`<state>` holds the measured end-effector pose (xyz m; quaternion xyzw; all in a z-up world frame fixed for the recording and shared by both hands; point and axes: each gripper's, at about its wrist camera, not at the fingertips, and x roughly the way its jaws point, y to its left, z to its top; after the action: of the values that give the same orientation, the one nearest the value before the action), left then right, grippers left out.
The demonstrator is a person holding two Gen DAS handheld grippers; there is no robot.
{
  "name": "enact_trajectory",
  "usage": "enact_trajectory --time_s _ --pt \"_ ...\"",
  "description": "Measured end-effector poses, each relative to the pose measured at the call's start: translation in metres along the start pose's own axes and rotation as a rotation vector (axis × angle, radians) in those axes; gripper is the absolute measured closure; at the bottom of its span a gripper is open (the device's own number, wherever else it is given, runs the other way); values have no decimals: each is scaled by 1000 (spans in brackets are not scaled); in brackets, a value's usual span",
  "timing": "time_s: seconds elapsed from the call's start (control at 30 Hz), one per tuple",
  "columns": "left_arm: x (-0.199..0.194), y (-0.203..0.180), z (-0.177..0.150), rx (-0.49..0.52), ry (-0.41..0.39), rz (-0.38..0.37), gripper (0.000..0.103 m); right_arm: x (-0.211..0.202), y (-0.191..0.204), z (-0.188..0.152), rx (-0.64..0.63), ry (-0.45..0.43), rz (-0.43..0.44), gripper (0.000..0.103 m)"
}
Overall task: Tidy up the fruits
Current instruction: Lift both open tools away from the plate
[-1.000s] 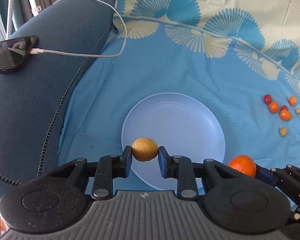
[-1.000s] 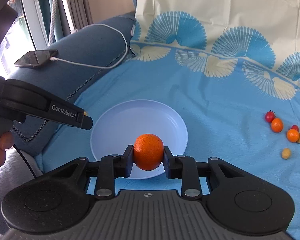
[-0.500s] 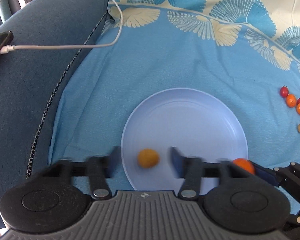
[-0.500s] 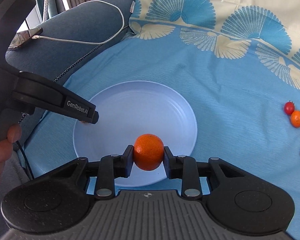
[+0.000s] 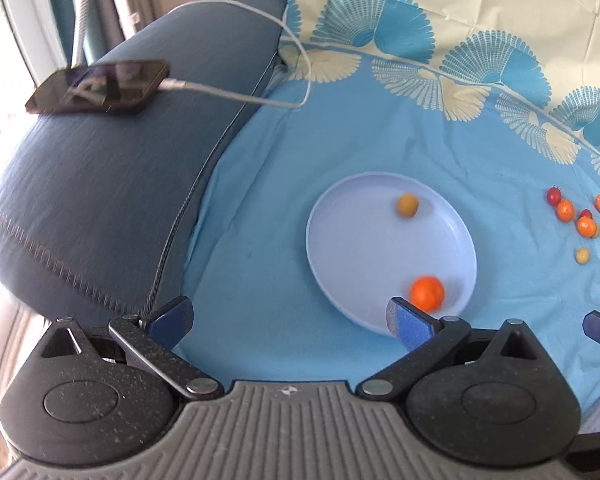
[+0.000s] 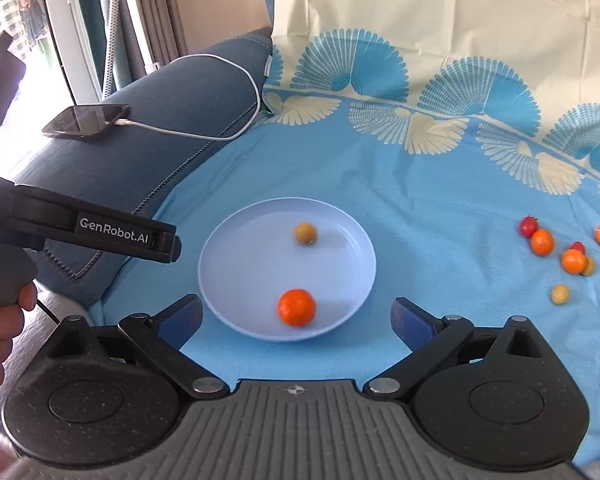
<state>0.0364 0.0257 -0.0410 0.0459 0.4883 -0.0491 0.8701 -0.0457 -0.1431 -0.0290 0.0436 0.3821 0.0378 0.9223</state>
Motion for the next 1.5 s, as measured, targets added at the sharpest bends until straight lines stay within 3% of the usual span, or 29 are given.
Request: enact_trajectory --time_s 0.1,0.27,0.57,0.87,1.5 --pt "-19 2 -19 -14 -14 -10 0 -28 9 -14 -25 -37 -17 1" --pt "-52 -8 -39 46 -92 4 0 -68 14 -28 -74 -130 -56 1" --pt "-92 -21 -58 76 -176 -1 0 -108 13 -44 -61 -218 -73 1" --pt "-111 -22 -63 81 -212 -2 0 -128 13 -50 -55 -267 -81 1" --pt "-116 -23 -67 91 -219 3 0 -134 16 -53 -55 -289 -87 1"
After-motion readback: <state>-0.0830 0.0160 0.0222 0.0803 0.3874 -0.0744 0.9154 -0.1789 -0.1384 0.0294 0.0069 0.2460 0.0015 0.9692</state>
